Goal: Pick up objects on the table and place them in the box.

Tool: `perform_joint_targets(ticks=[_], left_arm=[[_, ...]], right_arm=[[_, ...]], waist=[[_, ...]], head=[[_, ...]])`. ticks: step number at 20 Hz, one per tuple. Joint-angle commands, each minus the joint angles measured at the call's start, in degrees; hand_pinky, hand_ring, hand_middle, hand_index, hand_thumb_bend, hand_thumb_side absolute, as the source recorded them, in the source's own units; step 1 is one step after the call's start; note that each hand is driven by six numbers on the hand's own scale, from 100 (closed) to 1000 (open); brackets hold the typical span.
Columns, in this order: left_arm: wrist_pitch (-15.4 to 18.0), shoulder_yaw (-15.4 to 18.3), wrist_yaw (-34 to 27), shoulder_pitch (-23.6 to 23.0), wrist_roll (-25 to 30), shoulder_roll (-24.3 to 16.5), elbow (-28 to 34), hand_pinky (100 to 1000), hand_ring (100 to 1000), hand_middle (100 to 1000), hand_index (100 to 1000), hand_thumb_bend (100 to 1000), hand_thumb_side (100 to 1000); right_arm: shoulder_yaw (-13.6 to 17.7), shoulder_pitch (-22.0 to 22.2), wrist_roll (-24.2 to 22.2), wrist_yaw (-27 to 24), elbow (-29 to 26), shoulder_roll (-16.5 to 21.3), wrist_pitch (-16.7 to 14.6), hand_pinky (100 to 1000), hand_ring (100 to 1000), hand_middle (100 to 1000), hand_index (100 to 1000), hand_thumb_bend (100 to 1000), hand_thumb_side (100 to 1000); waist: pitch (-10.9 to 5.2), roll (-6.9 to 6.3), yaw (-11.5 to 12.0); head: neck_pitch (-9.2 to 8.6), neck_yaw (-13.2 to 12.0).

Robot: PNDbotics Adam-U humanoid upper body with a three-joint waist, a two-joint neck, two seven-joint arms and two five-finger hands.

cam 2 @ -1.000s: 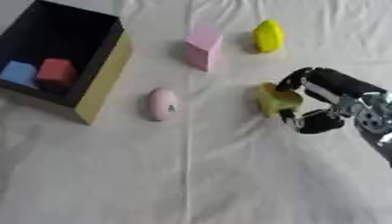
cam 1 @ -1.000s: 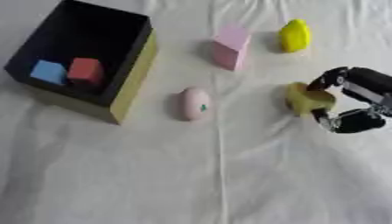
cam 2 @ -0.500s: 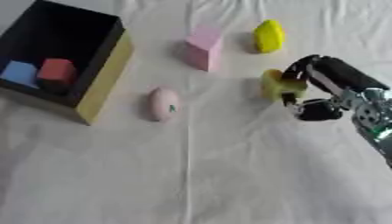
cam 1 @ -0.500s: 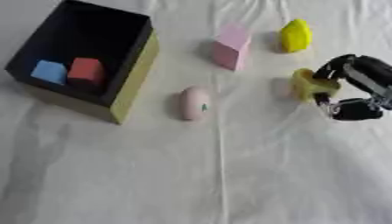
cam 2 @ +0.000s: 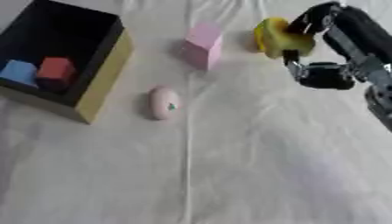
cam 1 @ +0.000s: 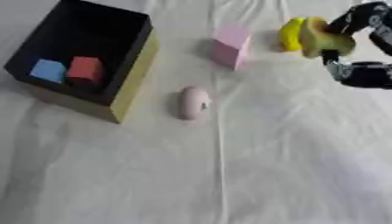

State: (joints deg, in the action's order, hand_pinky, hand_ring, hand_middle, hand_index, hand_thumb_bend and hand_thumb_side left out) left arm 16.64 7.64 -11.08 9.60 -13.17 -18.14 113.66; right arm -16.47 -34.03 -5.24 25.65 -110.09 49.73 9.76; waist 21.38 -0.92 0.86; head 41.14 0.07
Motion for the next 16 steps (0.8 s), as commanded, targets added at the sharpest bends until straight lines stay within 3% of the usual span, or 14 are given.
perform_joint_targets(ticks=[1,4,8,13,16], left_arm=[[0.3,0.2,0.0,0.2,0.2,-1.6,0.9,709,668,624,795,370,584],[0.3,-0.2,-0.2,0.5,0.5,-1.8,0.9,709,669,625,794,372,580],[0.8,-0.6,-0.8,1.3,1.1,-2.3,0.9,709,671,627,794,376,566],[3.1,-0.9,-1.6,3.4,1.6,-3.6,0.9,709,675,633,796,398,518],[6.1,-1.3,-2.5,6.0,1.9,-5.2,0.9,710,679,639,797,426,470]], right_arm=[[0.3,-4.4,-3.2,-0.5,-4.1,2.4,-1.4,725,593,434,555,100,100],[-1.7,-11.7,-7.9,-1.6,-4.4,-1.0,-2.6,723,590,435,556,100,100],[-4.6,-21.4,-12.9,-1.5,0.2,-9.3,-2.6,721,585,432,554,100,100],[-6.9,-29.0,-14.2,2.5,9.9,-19.5,-4.5,719,582,431,553,100,100],[-7.7,-31.7,-13.6,6.3,16.0,-24.2,-6.3,719,583,432,553,100,100]], waist=[[-1.0,0.65,0.1],[-1.28,0.81,0.4],[-1.44,0.87,1.6],[-1.13,0.97,4.4],[-1.25,1.15,7.1]], head=[[0.17,0.1],[0.29,1.0],[0.25,2.4],[-0.26,6.0],[-0.4,9.0]])
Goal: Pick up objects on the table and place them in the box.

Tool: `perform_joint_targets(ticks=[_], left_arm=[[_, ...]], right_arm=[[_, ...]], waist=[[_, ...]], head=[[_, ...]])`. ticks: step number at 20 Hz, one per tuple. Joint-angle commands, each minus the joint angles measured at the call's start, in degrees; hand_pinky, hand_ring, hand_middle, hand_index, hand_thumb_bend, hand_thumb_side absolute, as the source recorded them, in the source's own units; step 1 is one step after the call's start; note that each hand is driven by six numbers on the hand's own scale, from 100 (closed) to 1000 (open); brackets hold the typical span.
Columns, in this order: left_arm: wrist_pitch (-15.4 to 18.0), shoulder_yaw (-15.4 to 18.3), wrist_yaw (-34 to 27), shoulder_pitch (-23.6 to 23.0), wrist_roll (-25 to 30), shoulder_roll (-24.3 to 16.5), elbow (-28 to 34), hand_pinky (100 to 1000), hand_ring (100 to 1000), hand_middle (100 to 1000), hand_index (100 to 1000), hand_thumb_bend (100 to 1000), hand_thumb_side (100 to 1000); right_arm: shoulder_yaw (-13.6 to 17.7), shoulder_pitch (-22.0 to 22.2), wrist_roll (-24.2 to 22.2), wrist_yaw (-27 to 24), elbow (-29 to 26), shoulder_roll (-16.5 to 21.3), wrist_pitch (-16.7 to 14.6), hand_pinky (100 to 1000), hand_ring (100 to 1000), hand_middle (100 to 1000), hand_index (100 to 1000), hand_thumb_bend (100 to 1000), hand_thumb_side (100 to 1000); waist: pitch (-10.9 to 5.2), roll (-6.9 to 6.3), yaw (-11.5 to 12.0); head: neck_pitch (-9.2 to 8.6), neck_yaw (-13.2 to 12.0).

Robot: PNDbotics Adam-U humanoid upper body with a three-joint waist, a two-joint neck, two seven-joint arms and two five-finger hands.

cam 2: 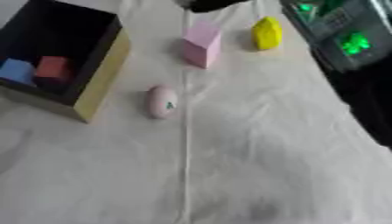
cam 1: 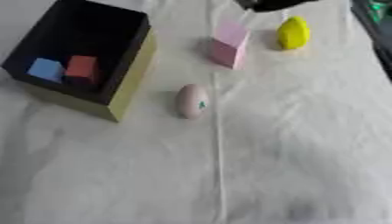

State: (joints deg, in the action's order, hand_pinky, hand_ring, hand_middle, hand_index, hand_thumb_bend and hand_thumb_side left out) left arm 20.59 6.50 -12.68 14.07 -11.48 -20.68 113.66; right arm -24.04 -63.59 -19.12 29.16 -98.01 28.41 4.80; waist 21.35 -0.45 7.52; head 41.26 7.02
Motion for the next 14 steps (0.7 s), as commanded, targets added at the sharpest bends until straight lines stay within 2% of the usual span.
perform_joint_targets(ticks=[1,6,9,14], left_arm=[[3.3,-0.3,-1.4,2.3,0.3,-3.1,0.9,711,681,641,798,437,453],[7.3,-1.5,-4.7,7.4,1.8,-4.8,0.9,712,686,648,799,469,408],[7.8,-2.4,-7.3,10.4,3.6,-5.0,0.9,713,688,650,800,478,397],[7.4,-3.7,-10.4,13.8,6.9,-4.7,0.9,714,689,651,801,479,398]], right_arm=[[-0.3,-2.9,0.7,4.0,6.0,-4.2,-1.9,718,582,432,553,100,100],[-0.5,-5.8,2.9,10.3,16.5,-10.6,-5.0,718,582,433,553,100,100],[-0.2,-6.9,4.5,14.5,23.5,-14.4,-6.9,719,584,435,554,100,100],[1.1,-7.7,7.7,21.0,31.5,-17.7,-9.4,720,589,439,557,100,100]], waist=[[-1.27,0.72,1.3],[-1.37,0.98,6.2],[-1.3,1.33,9.1],[-0.82,2.44,12.7]], head=[[-0.5,2.8],[-0.38,7.1],[-0.66,9.6],[-1.31,13.6]])
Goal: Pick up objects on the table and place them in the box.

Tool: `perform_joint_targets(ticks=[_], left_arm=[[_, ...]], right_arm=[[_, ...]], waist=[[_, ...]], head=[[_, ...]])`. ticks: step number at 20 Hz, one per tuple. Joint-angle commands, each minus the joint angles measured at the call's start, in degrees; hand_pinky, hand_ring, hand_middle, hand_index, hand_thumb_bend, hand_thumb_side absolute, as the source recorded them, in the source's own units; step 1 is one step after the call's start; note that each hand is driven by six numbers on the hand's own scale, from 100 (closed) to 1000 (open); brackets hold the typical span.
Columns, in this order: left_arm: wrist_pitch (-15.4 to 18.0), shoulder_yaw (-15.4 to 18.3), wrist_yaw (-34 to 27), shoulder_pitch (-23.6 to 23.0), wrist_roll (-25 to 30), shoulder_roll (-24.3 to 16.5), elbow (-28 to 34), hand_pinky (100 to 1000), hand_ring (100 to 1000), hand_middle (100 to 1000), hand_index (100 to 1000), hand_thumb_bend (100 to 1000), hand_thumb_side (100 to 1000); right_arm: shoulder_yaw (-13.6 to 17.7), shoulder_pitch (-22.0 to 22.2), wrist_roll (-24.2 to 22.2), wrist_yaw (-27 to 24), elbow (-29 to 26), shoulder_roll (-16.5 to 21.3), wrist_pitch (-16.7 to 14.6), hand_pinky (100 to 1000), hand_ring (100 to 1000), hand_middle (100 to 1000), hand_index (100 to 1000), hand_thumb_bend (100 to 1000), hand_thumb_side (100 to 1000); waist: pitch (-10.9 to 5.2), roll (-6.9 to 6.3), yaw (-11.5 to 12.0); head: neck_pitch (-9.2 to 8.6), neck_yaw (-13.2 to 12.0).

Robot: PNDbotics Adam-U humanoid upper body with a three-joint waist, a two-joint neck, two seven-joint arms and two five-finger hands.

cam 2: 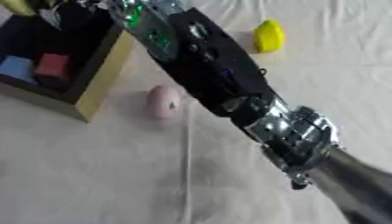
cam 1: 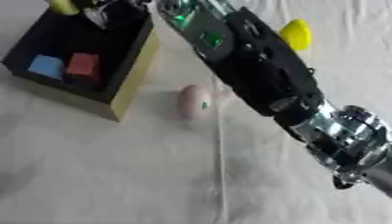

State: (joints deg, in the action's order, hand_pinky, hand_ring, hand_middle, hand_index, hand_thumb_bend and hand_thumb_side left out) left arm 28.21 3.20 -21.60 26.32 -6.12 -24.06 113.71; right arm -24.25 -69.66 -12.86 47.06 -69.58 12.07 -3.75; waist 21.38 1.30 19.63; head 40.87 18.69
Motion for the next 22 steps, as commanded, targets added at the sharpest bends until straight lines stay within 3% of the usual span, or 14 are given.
perform_joint_targets(ticks=[1,6,9,10,12,13,16,19,22], left_arm=[[-0.4,-0.7,-2.0,2.1,2.2,-1.1,0.9,714,689,651,801,478,399],[-1.3,-1.4,-3.4,2.9,4.5,-0.5,0.9,714,687,649,801,466,415],[-1.9,-1.3,-3.4,2.4,4.7,-0.4,0.9,713,687,648,801,460,424],[-2.0,-1.3,-3.3,2.2,4.6,-0.3,0.9,713,687,648,801,459,427],[-2.5,-1.2,-3.1,1.8,4.5,-0.1,0.9,713,687,647,801,456,433],[-2.7,-1.3,-3.0,1.6,4.4,0.0,0.9,713,687,647,802,455,436],[-3.3,-1.4,-2.8,1.4,4.5,0.0,0.9,714,687,648,805,456,438],[-3.6,-1.4,-2.8,1.2,4.4,0.1,0.9,714,688,649,804,457,437],[-3.7,-1.2,-2.6,0.6,4.2,-0.1,0.9,714,688,649,804,458,436]], right_arm=[[1.9,-1.7,2.2,4.3,4.9,-1.8,-0.8,720,589,439,557,100,100],[3.3,-1.3,4.5,10.2,10.8,-3.1,-2.2,738,636,479,592,100,100],[3.0,-0.7,2.1,12.1,11.1,-2.8,-3.6,803,801,700,803,100,100],[3.0,-0.7,1.1,12.3,10.8,-2.6,-3.9,831,848,755,845,100,131],[3.2,-0.8,0.0,12.5,9.2,-2.2,-4.2,864,891,798,871,151,395],[3.4,-1.0,-0.1,12.7,8.2,-1.9,-4.0,875,902,805,881,203,467],[3.7,-1.3,-0.2,13.8,5.7,-1.1,-2.6,880,912,811,883,229,462],[4.2,-1.3,0.0,13.0,3.8,-0.4,-1.4,866,892,787,869,178,407],[4.5,-0.9,0.7,8.8,-0.4,1.9,-0.4,849,861,755,852,117,327]], waist=[[-0.66,0.97,1.3],[0.05,1.62,2.7],[0.23,1.58,2.0],[0.25,1.53,1.9],[0.22,1.42,1.6],[0.16,1.35,1.4],[-0.1,1.19,1.0],[-0.5,0.99,0.5],[-1.13,0.89,-0.5]], head=[[-1.15,2.7],[-1.7,3.6],[-1.51,2.8],[-1.42,2.5],[-1.2,2.1],[-1.08,1.9],[-0.66,1.6],[-0.37,1.4],[0.28,0.6]])
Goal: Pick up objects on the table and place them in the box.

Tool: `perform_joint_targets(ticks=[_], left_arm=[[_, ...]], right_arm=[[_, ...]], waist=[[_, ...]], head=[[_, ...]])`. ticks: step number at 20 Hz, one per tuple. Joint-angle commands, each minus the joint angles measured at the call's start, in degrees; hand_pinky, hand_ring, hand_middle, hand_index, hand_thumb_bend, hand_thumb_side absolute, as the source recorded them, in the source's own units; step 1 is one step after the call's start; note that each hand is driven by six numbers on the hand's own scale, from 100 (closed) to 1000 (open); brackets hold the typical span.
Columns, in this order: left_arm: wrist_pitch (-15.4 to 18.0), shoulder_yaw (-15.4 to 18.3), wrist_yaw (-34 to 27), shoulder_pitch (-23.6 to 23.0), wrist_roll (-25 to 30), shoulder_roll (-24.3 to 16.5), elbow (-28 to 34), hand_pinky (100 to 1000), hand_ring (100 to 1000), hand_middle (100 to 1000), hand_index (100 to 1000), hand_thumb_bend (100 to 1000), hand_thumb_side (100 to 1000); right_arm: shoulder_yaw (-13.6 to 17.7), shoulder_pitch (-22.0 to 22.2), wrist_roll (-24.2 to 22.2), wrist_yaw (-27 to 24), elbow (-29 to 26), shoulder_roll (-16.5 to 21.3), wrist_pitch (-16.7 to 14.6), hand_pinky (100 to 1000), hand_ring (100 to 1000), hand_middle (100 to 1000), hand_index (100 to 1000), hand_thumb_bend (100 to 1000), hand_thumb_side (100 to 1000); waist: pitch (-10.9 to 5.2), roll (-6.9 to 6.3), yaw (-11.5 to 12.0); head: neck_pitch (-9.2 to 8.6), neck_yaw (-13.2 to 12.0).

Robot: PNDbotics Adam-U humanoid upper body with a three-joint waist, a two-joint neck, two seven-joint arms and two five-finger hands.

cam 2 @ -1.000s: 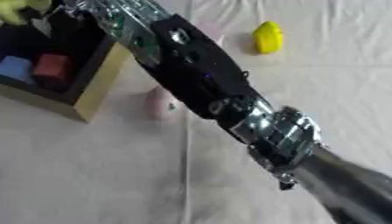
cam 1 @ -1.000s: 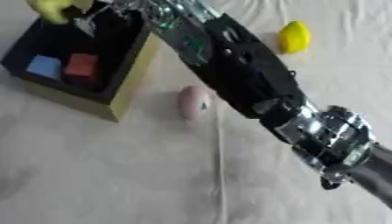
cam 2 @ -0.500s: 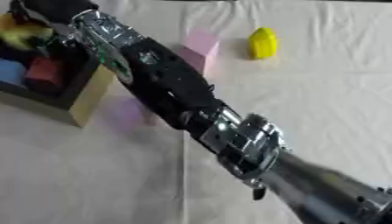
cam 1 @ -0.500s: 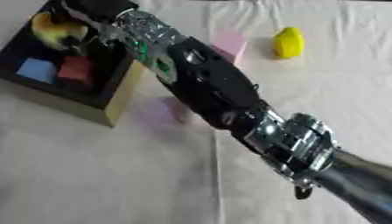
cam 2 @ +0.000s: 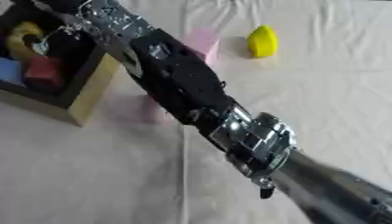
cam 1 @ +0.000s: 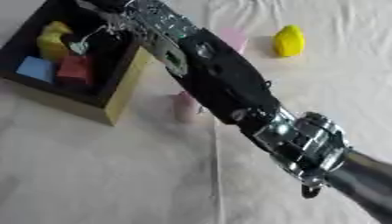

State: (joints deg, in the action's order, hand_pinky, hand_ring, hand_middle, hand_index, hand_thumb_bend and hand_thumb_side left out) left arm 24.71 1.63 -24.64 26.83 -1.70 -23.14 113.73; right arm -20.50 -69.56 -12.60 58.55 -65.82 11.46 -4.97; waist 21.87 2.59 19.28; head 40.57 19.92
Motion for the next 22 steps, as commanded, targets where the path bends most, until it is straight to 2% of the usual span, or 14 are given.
perform_joint_targets(ticks=[1,4,7,10,12,15,18,22], left_arm=[[-0.2,0.5,0.6,-0.3,-0.3,-1.1,0.9,714,688,649,804,458,436],[-0.4,1.1,1.3,-1.6,-1.1,-1.6,0.9,714,688,649,804,457,439],[-0.6,1.2,2.1,-2.7,-1.6,-1.8,0.9,714,688,648,804,452,447],[-1.0,1.3,2.7,-3.7,-2.0,-1.8,0.9,713,687,647,803,449,452],[-1.2,1.4,3.1,-4.2,-2.3,-1.8,0.9,713,687,647,803,446,457],[-1.5,1.4,3.5,-4.6,-2.7,-1.7,0.9,713,687,646,803,444,460],[-1.6,1.5,4.0,-4.9,-3.0,-1.5,0.9,713,686,646,802,440,466],[-1.7,1.7,4.5,-5.3,-3.4,-1.2,0.9,713,686,645,802,437,471]], right_arm=[[0.9,-0.8,0.4,-4.5,-6.3,4.2,1.3,846,859,749,842,100,321],[1.4,0.8,-0.5,-11.8,-13.4,10.8,3.9,834,842,729,828,100,309],[2.0,3.6,-2.4,-17.7,-19.0,17.8,7.1,834,845,736,835,100,351],[3.1,7.1,-3.4,-21.2,-23.4,24.2,9.7,835,849,741,837,100,349],[3.7,9.7,-3.8,-22.5,-25.6,27.8,10.9,837,852,744,841,100,382],[5.1,14.4,-4.1,-24.6,-27.9,32.3,12.4,839,853,744,842,100,416],[7.1,19.4,-3.4,-26.9,-29.4,36.2,13.7,842,857,748,849,100,434],[9.2,25.1,-2.7,-28.5,-29.0,39.5,14.8,845,862,754,852,100,436]], waist=[[-1.89,-0.38,-0.7],[-2.56,-0.28,-2.5],[-3.02,-0.22,-4.3],[-3.28,-0.37,-6.1],[-3.41,-0.51,-7.3],[-3.4,-0.82,-8.6],[-3.14,-1.14,-9.4],[-2.72,-1.49,-9.9]], head=[[0.81,-1.3],[1.33,-3.4],[1.79,-4.9],[2.12,-6.2],[2.27,-7.1],[1.96,-8.5],[0.9,-9.6],[-0.55,-10.9]])
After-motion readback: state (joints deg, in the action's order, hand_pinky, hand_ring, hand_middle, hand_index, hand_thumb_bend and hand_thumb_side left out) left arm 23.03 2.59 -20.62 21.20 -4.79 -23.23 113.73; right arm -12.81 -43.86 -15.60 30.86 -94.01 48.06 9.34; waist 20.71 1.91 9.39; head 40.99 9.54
